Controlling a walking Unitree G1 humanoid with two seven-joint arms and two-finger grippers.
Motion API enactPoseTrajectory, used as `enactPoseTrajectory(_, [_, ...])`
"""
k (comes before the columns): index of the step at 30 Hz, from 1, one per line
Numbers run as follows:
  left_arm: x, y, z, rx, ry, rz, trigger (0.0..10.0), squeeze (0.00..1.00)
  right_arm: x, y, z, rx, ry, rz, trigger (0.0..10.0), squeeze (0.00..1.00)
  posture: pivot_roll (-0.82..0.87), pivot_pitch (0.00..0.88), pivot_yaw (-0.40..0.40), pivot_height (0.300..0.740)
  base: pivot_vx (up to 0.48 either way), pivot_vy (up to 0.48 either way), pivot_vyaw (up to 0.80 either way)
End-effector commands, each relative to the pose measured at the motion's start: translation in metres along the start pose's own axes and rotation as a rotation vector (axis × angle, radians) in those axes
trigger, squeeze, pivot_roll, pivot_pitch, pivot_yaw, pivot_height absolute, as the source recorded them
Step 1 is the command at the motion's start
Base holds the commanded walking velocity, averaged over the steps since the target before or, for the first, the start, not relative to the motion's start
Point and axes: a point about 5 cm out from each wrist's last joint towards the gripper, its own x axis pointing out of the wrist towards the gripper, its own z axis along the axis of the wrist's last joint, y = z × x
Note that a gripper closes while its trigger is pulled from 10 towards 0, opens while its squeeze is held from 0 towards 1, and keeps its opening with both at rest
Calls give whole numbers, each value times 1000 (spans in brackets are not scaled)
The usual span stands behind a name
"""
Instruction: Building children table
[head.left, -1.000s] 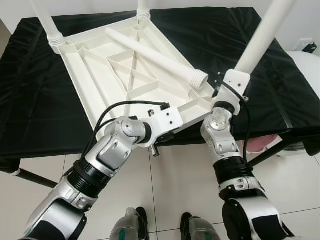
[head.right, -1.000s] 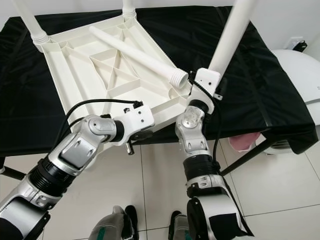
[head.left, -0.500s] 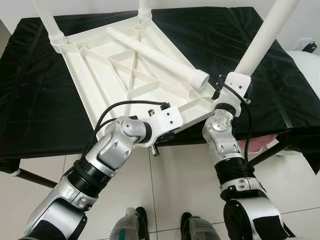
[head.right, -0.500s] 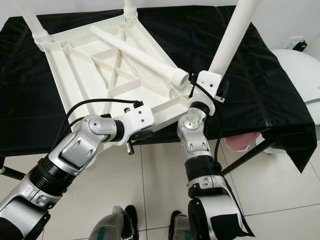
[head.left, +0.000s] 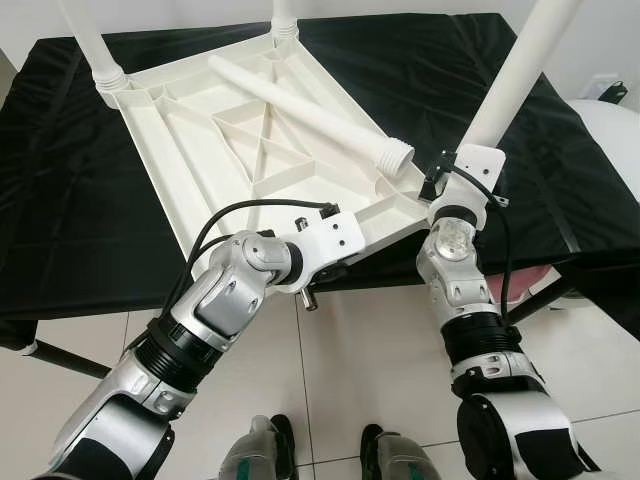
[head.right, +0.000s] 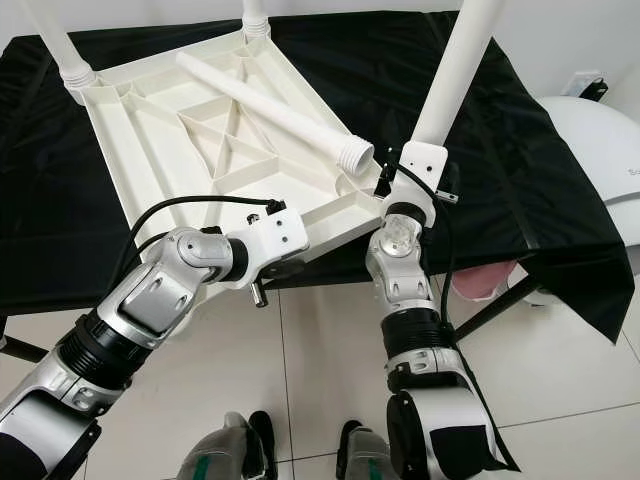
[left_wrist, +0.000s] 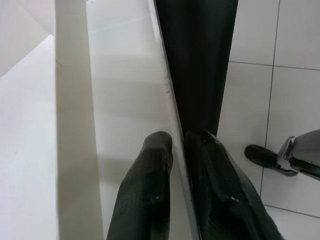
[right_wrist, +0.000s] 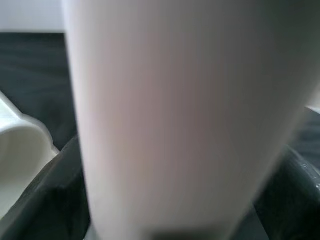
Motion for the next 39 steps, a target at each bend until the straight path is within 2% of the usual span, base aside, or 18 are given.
enactPoseTrajectory(1, [-1, 4, -3, -3, 18, 30, 10000, 0, -4, -12, -27, -35, 121, 11, 10000, 0, -123, 200, 29, 740, 0, 0, 0])
enactPoseTrajectory(14, [-1, 5, -3, -3, 16, 33, 10000, 0, -2, -18, -25, -24, 98, 57, 10000, 0, -128, 202, 31, 740, 0, 0, 0])
enactPoseTrajectory(25, [-1, 7, -3, -1, 14, 34, 10000, 0, 1, -22, -17, -24, 57, 166, 10000, 0, -133, 201, 35, 740, 0, 0, 0])
enactPoseTrajectory(39, [-1, 8, -3, 1, 13, 37, 10000, 0, -4, -24, -7, -8, 8, 331, 10000, 0, -137, 201, 36, 740, 0, 0, 0])
